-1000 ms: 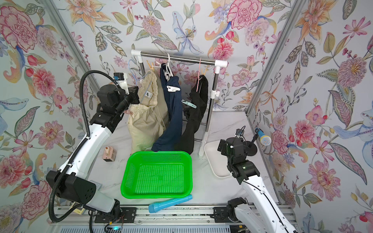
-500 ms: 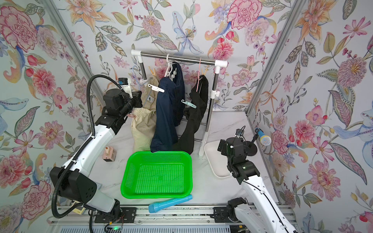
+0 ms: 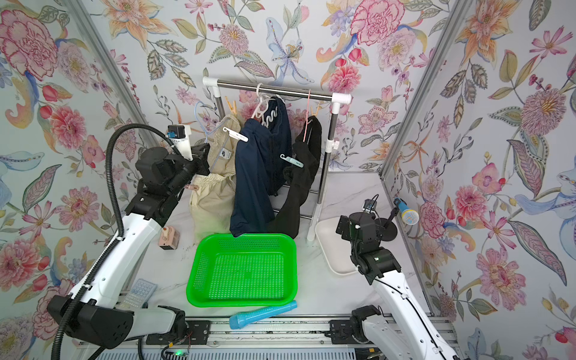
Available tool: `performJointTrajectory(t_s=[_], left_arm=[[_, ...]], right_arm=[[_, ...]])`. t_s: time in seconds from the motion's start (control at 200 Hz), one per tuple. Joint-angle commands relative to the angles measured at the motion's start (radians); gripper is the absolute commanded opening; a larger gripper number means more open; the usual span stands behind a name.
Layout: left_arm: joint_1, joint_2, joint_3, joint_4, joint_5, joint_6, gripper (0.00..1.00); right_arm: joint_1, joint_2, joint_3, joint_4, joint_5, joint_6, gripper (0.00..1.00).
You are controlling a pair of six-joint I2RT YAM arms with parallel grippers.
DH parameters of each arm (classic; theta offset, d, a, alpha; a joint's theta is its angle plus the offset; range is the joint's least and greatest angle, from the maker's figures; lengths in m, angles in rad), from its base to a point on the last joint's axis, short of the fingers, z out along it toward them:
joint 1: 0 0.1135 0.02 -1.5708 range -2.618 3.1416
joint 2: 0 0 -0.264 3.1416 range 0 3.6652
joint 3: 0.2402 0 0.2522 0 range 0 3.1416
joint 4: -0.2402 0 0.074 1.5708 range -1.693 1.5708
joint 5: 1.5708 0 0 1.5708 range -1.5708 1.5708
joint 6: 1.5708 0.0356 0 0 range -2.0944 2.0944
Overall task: Remove the clothespins securing shorts to the hanger
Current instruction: Pick up the hanger from the clothesline.
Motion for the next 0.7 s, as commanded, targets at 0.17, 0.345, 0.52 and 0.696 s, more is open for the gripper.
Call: performJointTrajectory(t_s=[0.17, 0.345, 0.52, 0.696], left_arm=[[-0.006, -0.147, -0.057, -0.034, -0.070, 0.042, 0.00], [-0.005, -0.233, -0.086, -0.078, -0.075, 0.079, 0.00], [-0.006, -0.291, -0.101, -0.106, -0.048, 0.128, 0.00], [-0.006, -0.334, -0.082, -0.113, -0.042, 0.136, 0.00]], right_arm=[[0.005, -0.018, 0.011, -0.010, 0.006, 0.002, 0.99], [0.006, -0.033, 0.019, -0.009, 0.011, 0.010, 0.99], [0.006, -0.038, 0.018, 0.001, 0.010, 0.015, 0.99], [0.005, -0.049, 0.024, 0.003, 0.005, 0.014, 0.99]])
